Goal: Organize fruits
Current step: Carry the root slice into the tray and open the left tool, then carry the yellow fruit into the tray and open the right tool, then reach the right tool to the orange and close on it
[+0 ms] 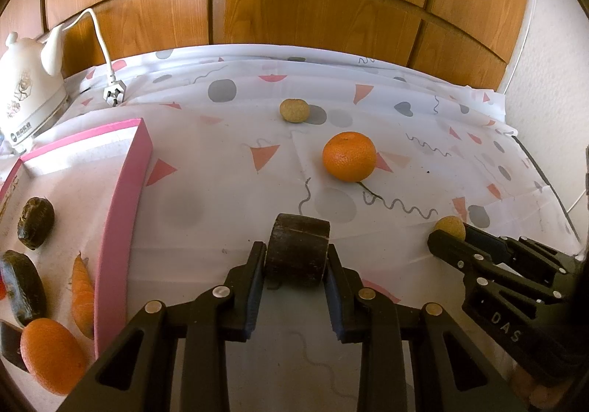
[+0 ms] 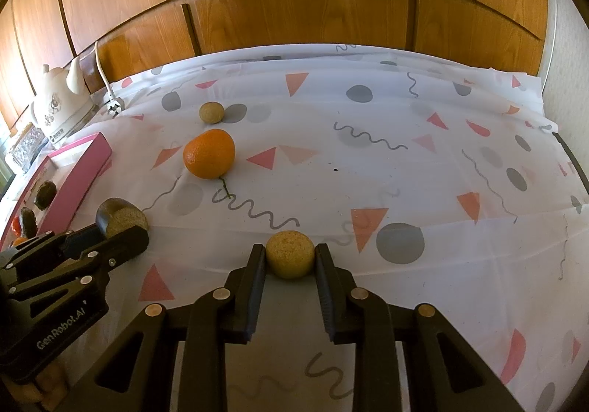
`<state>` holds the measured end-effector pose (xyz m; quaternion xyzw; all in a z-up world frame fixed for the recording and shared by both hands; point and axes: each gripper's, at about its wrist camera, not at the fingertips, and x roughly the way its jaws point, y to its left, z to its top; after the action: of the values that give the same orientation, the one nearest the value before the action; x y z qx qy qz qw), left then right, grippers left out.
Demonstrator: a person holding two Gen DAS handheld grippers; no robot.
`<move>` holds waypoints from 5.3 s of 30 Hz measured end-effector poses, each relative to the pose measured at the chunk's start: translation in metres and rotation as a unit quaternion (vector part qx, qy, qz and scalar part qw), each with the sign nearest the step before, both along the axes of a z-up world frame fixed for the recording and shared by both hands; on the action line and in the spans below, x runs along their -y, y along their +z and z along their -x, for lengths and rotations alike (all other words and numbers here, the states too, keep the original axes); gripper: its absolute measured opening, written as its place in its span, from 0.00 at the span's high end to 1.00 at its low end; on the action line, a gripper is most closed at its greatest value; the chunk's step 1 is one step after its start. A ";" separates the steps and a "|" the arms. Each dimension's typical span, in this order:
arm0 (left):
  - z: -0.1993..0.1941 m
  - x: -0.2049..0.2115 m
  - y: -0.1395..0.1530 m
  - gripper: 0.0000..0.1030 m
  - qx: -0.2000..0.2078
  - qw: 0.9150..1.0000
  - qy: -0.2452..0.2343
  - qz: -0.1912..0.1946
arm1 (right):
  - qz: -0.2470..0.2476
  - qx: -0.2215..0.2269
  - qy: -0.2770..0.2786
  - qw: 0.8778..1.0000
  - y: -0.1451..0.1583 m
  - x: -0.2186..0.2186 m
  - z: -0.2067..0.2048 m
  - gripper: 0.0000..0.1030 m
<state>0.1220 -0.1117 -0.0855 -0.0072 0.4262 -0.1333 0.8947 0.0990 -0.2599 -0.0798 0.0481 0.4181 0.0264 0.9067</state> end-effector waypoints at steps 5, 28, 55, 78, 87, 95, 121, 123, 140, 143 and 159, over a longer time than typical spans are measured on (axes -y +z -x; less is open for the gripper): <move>0.008 -0.003 0.011 0.71 0.005 1.000 -0.001 -0.003 | 0.009 0.001 0.000 1.000 0.000 -0.002 0.000 0.74; 0.065 -0.157 0.057 0.71 0.036 0.989 0.140 -0.017 | 0.038 0.000 -0.001 0.999 0.001 -0.008 0.000 0.74; 0.079 -0.188 0.050 0.49 0.016 0.978 0.208 -0.012 | 0.061 0.000 0.000 0.998 0.001 -0.013 -0.001 0.74; 0.093 -0.180 0.062 0.49 0.027 0.981 0.194 -0.008 | 0.069 0.003 0.022 0.997 0.016 -0.032 0.006 0.74; 0.094 -0.195 0.063 0.49 0.032 0.977 0.209 -0.004 | -0.030 0.035 0.164 0.985 0.062 -0.114 0.027 0.74; 0.098 -0.233 0.061 0.49 0.029 0.965 0.260 0.003 | -0.070 0.005 0.290 0.954 0.070 -0.201 0.044 0.74; 0.103 -0.220 0.061 0.46 0.028 0.969 0.247 -0.005 | -0.072 0.019 0.250 0.965 0.070 -0.186 0.057 0.46; 0.101 -0.217 0.059 0.46 0.022 0.970 0.242 -0.007 | -0.079 0.023 0.235 0.969 0.071 -0.177 0.057 0.46; 0.091 -0.176 0.059 0.46 0.019 0.986 0.165 0.001 | -0.054 0.002 0.027 0.998 0.039 -0.049 0.004 0.46; 0.090 -0.168 0.058 0.46 0.019 0.988 0.155 -0.007 | -0.047 0.000 0.017 0.999 0.037 -0.044 -0.018 0.46; 0.078 -0.160 0.054 0.46 0.006 0.988 0.151 -0.015 | 0.014 -0.026 0.026 0.999 0.015 -0.057 -0.081 0.62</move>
<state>0.0444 0.0480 -0.0310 -0.0570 0.4171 0.0096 0.9070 0.1804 -0.2029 -0.0644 0.0252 0.4428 0.0432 0.8952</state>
